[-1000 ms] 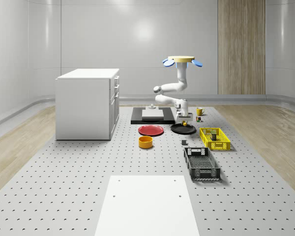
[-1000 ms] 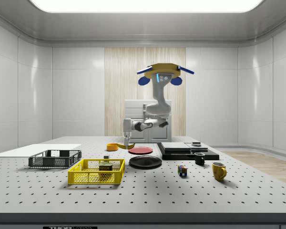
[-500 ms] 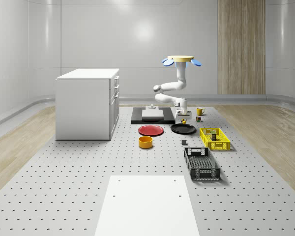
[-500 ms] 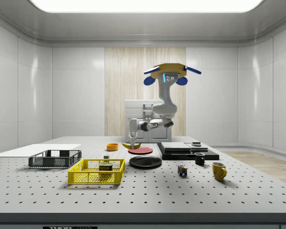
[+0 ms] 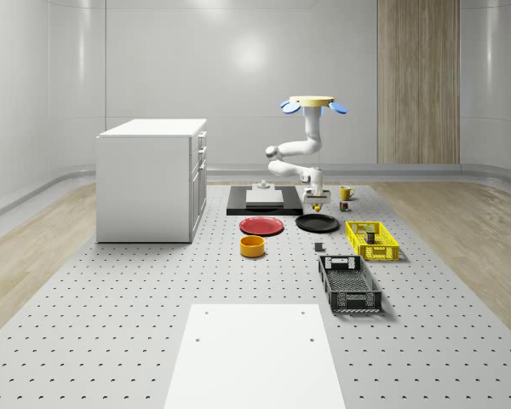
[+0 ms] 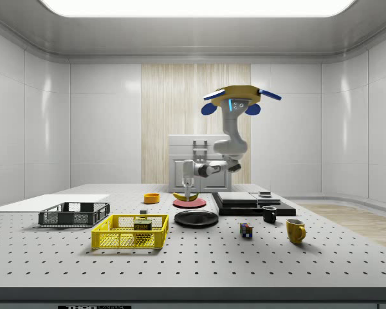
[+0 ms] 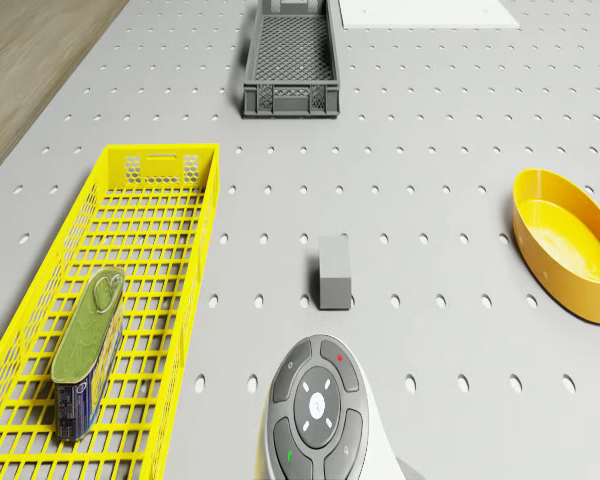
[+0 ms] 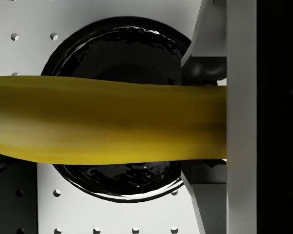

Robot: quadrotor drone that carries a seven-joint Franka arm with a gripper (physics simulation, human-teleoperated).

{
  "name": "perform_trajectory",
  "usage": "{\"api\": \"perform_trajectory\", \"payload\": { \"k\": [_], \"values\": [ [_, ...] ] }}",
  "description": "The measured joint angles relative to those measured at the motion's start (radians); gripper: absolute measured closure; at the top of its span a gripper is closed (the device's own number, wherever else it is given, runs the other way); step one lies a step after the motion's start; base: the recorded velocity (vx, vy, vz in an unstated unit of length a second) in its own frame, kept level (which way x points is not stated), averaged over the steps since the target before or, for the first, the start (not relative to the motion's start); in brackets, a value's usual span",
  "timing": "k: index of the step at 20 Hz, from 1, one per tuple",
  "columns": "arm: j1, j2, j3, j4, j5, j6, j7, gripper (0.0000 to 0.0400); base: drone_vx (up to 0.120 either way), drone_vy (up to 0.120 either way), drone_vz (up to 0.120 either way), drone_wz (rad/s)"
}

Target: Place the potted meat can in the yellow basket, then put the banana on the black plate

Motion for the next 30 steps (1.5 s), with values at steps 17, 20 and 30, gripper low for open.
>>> {"api": "perform_trajectory", "payload": {
  "k": [17, 20, 30],
  "values": [
    [-0.029, 0.018, -0.106, 0.088, -0.1, 0.074, -0.008, 0.0203, -0.019, 0.0, 0.0, 0.0],
    [-0.035, 0.026, -0.127, 0.11, -0.121, 0.088, -0.011, 0.0203, 0.0, 0.0, 0.0, 0.0],
    [-0.012, 0.019, -0.176, 0.109, -0.163, 0.111, -0.014, 0.0203, 0.0, 0.0, 0.0, 0.0]
  ]
}}
